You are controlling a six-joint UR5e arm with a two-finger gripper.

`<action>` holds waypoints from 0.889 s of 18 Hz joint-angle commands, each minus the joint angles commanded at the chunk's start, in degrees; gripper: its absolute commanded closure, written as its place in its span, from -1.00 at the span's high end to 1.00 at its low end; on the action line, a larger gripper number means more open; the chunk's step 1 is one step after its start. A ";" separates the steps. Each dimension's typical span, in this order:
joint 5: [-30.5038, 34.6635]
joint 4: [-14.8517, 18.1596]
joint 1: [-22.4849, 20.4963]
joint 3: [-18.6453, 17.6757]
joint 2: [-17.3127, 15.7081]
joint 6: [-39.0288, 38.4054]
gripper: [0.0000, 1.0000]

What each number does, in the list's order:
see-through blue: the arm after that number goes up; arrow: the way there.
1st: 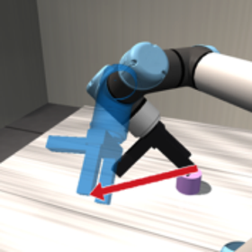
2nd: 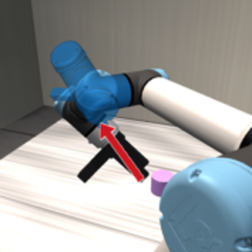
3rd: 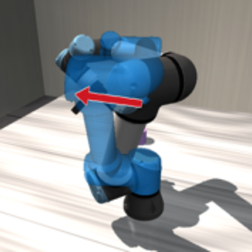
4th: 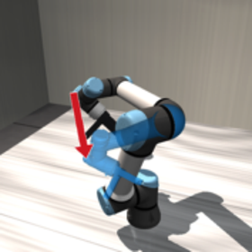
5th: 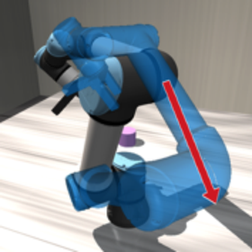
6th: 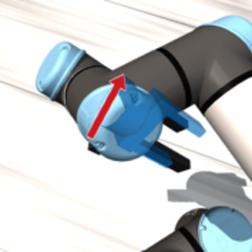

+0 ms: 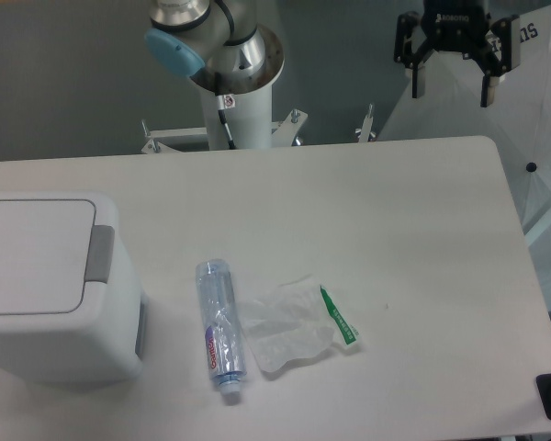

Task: Open the trash can

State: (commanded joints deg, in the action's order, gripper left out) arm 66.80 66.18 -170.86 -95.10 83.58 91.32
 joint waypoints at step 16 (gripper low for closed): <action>-0.88 -1.05 13.08 1.93 0.09 -34.16 1.00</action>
State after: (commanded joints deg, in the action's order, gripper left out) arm 65.92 65.13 -157.78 -93.16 83.67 57.16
